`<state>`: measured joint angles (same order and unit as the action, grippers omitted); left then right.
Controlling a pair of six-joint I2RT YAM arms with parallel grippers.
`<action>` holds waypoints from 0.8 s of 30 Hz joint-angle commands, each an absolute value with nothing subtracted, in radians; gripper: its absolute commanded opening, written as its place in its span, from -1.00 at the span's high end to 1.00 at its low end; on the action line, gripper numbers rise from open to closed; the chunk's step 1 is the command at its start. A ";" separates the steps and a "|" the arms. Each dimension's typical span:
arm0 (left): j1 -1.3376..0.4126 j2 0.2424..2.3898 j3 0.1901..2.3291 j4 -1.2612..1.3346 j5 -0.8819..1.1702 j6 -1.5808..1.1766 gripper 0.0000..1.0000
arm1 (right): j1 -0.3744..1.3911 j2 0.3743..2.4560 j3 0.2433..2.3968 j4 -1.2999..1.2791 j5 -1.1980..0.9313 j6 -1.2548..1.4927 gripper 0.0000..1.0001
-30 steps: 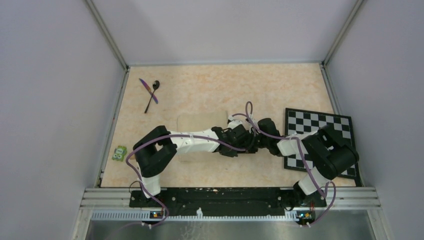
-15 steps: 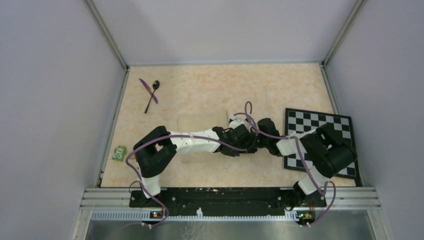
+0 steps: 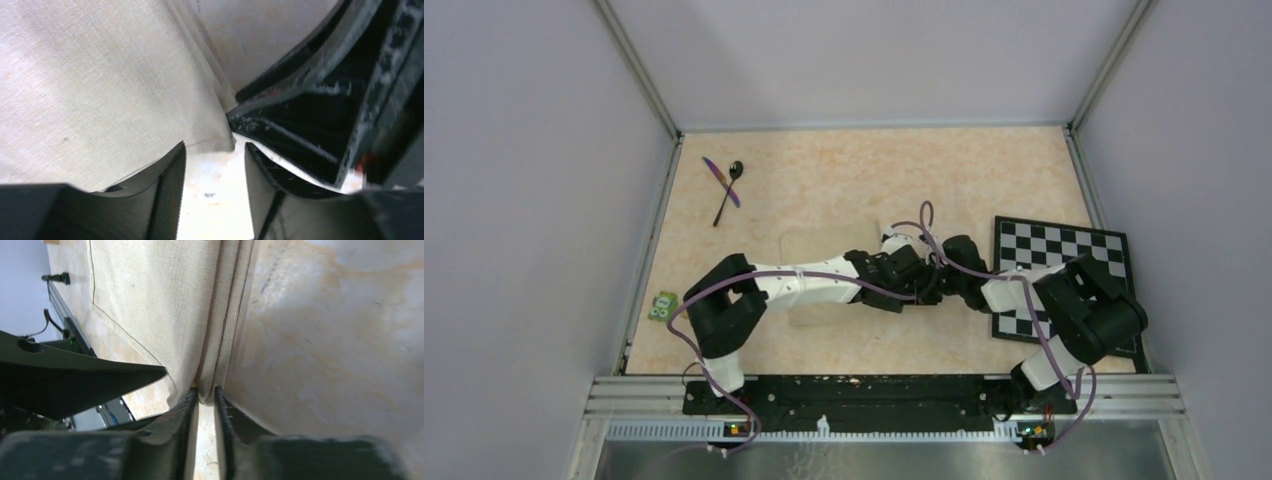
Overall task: Fold the napkin into a case and place the utensils inside
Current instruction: Smooth out the lower triangle-folded napkin at the center of the board.
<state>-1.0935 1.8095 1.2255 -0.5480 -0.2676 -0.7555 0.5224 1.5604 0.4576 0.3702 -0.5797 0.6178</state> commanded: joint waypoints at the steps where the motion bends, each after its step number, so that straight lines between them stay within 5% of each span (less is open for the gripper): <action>1: -1.101 1.616 1.164 -0.512 -0.245 -0.760 -0.14 | 0.499 1.462 0.424 0.309 -0.528 0.592 0.33; 5: -1.076 1.409 1.048 -0.546 -0.247 -0.759 -0.43 | 0.502 1.421 0.398 0.344 -0.565 0.603 -0.04; 13: -0.957 1.109 0.912 -0.591 -0.237 -0.742 -0.63 | 0.524 1.440 0.401 0.332 -0.531 0.611 -0.06; 24: -0.753 1.038 0.874 -0.587 -0.117 -0.647 -0.77 | 0.525 1.407 0.392 0.359 -0.614 0.618 -0.21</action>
<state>-0.8116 1.0534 0.8951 -0.6098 -0.1883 -0.7017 0.5152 1.4239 0.3866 0.3374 -0.5877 0.6258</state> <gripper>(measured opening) 0.872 0.580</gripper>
